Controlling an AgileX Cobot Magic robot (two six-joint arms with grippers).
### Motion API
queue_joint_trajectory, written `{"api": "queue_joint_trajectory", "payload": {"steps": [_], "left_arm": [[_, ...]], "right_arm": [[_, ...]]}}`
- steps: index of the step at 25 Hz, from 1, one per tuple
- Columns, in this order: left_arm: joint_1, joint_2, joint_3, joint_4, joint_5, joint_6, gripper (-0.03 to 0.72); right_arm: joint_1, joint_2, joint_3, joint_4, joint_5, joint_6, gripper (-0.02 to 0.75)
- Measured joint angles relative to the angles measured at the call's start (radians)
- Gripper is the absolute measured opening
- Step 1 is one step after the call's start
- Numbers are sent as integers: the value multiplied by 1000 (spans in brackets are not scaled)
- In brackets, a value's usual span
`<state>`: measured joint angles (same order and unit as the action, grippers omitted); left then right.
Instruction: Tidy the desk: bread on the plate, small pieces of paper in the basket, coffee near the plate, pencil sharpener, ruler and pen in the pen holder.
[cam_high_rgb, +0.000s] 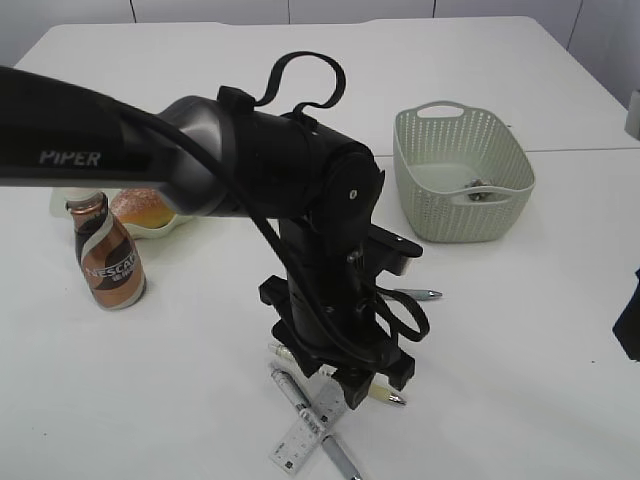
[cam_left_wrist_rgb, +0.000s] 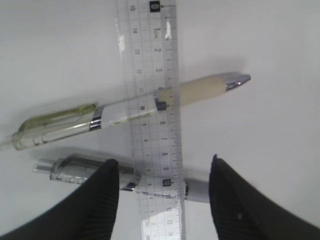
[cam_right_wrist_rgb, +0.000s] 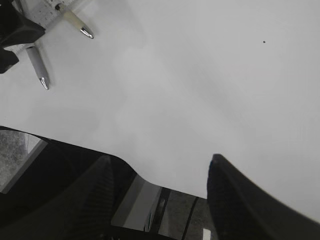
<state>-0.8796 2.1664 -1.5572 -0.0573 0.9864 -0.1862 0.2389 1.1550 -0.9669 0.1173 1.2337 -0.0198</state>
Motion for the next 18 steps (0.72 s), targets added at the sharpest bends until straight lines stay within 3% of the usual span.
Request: {"api": "queue_joint_trajectory", "payload": {"steps": [18], "left_arm": [[0, 63, 0, 0, -6, 2, 423]], "right_arm": [[0, 0, 0, 0, 0, 0, 440]]}}
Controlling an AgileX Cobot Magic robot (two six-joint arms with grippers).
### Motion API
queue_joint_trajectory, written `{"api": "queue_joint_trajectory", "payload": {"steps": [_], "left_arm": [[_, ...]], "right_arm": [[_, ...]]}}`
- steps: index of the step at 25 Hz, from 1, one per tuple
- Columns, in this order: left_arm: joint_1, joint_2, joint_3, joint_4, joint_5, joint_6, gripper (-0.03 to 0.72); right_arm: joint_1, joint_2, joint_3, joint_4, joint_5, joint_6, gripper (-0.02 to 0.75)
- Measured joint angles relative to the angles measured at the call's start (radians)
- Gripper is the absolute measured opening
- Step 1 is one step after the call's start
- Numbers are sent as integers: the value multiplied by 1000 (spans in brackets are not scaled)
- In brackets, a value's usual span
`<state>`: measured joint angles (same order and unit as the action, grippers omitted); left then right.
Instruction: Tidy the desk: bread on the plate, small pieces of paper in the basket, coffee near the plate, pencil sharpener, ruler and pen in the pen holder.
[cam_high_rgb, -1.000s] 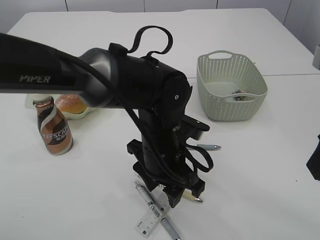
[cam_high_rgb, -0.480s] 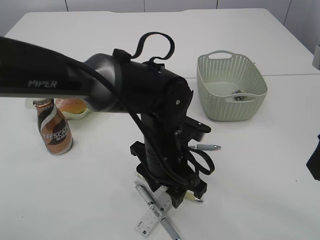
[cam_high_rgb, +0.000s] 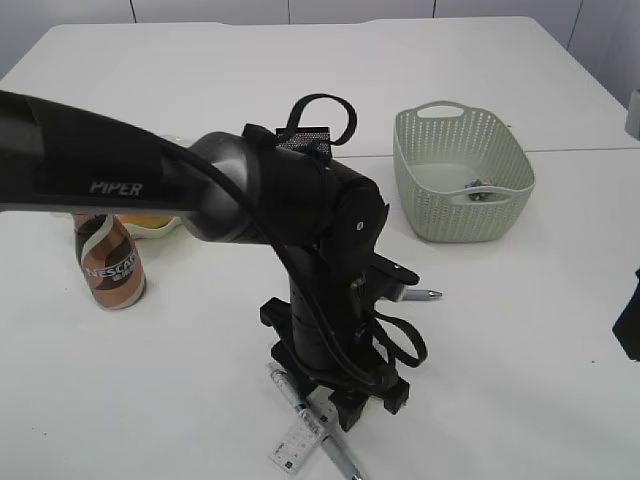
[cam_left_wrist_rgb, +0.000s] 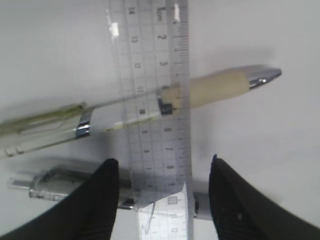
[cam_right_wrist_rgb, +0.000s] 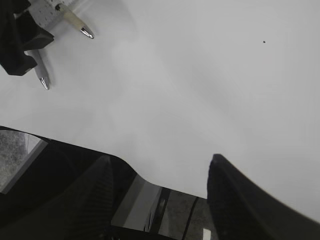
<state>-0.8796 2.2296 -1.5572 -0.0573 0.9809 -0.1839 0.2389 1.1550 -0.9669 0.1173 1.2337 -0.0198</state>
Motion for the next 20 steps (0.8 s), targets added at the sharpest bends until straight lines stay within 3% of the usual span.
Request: {"api": "queue_joint_trajectory", "payload": {"steps": [9, 15, 20], "left_arm": [[0, 16, 0, 0, 0, 0, 417], [0, 16, 0, 0, -2, 0, 275], [0, 16, 0, 0, 0, 0, 257]], "right_arm": [[0, 0, 0, 0, 0, 0, 440], [0, 0, 0, 0, 0, 0, 440], [0, 0, 0, 0, 0, 0, 440]]}}
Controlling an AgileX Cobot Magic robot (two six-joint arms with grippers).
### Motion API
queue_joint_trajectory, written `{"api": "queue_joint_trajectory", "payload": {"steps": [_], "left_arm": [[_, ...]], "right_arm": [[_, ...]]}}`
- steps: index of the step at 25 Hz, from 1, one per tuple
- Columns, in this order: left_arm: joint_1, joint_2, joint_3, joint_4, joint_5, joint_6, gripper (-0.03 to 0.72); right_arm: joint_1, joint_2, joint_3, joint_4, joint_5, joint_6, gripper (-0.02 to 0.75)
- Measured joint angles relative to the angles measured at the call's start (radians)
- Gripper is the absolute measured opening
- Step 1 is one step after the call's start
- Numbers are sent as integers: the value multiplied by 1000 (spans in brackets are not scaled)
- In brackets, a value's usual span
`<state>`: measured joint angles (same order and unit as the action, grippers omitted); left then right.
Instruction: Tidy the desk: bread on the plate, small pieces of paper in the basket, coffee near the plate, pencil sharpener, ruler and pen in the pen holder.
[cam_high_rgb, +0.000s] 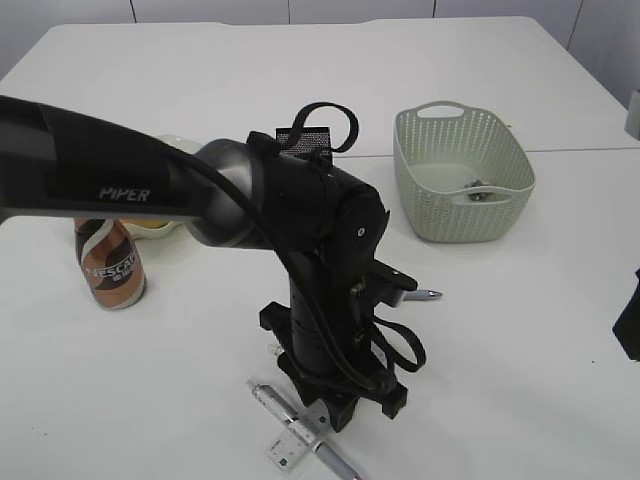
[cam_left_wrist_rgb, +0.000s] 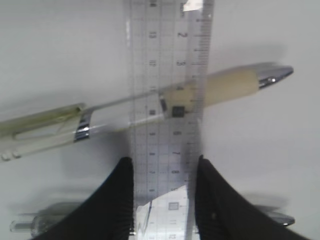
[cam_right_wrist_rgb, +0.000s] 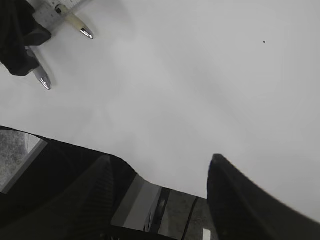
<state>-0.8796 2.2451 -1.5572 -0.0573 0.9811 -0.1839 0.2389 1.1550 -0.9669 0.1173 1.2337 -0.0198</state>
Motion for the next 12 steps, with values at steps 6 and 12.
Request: {"api": "queue_joint_trajectory", "payload": {"steps": [6, 12], "left_arm": [[0, -4, 0, -4, 27, 0, 251], [0, -48, -18, -37, 104, 0, 250]], "right_arm": [[0, 0, 0, 0, 0, 0, 440], [0, 0, 0, 0, 0, 0, 439]]}}
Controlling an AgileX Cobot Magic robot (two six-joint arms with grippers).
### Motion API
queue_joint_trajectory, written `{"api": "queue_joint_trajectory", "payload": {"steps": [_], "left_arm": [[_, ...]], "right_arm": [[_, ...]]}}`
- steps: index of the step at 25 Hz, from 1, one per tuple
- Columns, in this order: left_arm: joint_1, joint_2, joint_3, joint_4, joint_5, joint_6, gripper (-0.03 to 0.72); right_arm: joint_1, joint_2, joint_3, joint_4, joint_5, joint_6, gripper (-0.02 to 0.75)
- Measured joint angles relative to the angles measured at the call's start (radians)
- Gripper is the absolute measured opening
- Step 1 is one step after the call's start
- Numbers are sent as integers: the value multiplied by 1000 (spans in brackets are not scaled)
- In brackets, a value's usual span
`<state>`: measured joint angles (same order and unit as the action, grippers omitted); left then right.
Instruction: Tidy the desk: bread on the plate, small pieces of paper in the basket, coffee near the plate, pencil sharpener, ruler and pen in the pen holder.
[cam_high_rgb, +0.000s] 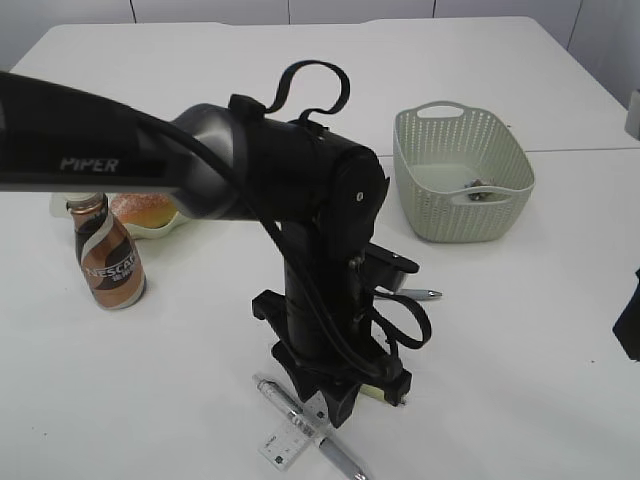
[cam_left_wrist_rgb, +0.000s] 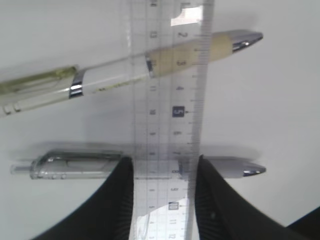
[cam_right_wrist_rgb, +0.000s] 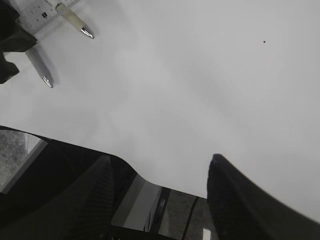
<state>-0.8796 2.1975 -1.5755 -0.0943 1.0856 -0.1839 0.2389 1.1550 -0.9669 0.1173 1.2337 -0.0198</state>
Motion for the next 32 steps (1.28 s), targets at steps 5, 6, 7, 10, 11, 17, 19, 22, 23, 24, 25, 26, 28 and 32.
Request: {"api": "queue_joint_trajectory", "payload": {"steps": [5, 6, 7, 10, 11, 17, 19, 22, 23, 24, 25, 26, 28, 32], "left_arm": [[0, -51, -4, -23, 69, 0, 250], [0, -64, -4, -25, 81, 0, 249], [0, -76, -4, -27, 91, -2, 249], [0, -127, -4, -29, 93, -11, 249], [0, -144, -4, -29, 85, -17, 249], [0, -284, 65, -7, -16, -38, 249], [0, -342, 138, 5, -100, -47, 249], [0, -445, 299, 14, -268, -49, 248], [0, -483, 364, 18, -328, -49, 248], [0, -520, 430, 26, -404, -50, 248], [0, -554, 493, 37, -482, -50, 248], [0, -580, 544, 48, -565, -50, 248], [10, -625, 645, 78, -714, -51, 248], [48, -643, 720, 134, -957, -51, 248]], "right_arm": [[0, 0, 0, 0, 0, 0, 440], [0, 0, 0, 0, 0, 0, 439], [0, 0, 0, 0, 0, 0, 439], [0, 0, 0, 0, 0, 0, 439], [0, 0, 0, 0, 0, 0, 439], [0, 0, 0, 0, 0, -2, 439], [0, 0, 0, 0, 0, -6, 439], [0, 0, 0, 0, 0, -11, 439], [0, 0, 0, 0, 0, -11, 439], [0, 0, 0, 0, 0, -12, 439], [0, 0, 0, 0, 0, -12, 439], [0, 0, 0, 0, 0, -12, 439], [0, 0, 0, 0, 0, -14, 439], [0, 0, 0, 0, 0, -24, 439]]}}
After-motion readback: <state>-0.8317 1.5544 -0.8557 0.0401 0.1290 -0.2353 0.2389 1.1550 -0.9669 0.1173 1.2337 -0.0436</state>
